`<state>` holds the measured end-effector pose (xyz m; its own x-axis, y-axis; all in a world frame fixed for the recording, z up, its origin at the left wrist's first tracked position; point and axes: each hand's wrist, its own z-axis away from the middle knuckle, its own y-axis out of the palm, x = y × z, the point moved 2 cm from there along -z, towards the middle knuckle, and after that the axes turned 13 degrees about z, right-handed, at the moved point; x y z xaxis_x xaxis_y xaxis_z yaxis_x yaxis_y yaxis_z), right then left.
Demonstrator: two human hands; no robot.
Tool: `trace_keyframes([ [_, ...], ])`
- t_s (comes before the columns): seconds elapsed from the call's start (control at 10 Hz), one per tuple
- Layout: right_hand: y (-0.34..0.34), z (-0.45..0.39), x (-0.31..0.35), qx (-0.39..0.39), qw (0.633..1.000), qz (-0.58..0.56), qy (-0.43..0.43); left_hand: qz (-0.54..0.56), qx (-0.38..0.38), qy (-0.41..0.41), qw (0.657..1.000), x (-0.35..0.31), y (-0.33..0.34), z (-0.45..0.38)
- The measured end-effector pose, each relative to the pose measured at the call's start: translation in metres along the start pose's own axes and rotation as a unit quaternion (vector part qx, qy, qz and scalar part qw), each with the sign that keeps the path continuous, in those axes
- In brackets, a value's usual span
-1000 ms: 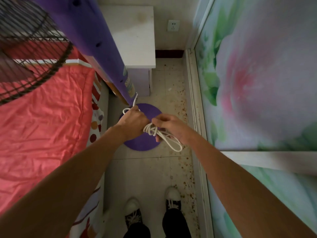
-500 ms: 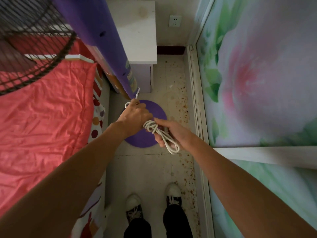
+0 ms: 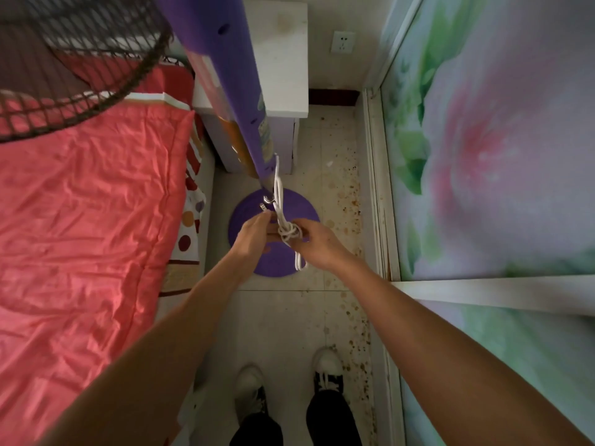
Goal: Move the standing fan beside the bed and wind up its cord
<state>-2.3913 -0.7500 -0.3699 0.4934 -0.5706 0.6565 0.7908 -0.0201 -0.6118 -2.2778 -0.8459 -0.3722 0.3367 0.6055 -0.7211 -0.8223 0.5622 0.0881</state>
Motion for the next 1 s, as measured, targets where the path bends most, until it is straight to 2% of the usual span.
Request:
trace_keyframes([
  [0.1,0.008,-0.014,0.001,-0.034,0.999,-0.012,0.014,0.013,-0.003,-0.003,1.0,-0.001,-0.005,-0.009],
  [0.3,0.025,-0.037,-0.001,-0.049,0.998,-0.036,0.026,0.143,-0.013,-0.024,0.989,0.002,-0.013,-0.038],
  [0.4,0.028,-0.049,-0.001,-0.041,0.997,-0.053,0.032,0.169,-0.013,-0.018,0.985,0.002,-0.014,-0.051],
  [0.8,0.016,-0.052,-0.001,-0.007,0.994,-0.072,0.082,0.122,-0.005,-0.008,0.992,-0.012,-0.012,-0.04],
  [1.0,-0.023,-0.022,0.019,-0.082,0.986,-0.11,0.095,0.079,-0.015,0.027,0.996,-0.056,-0.009,0.003],
])
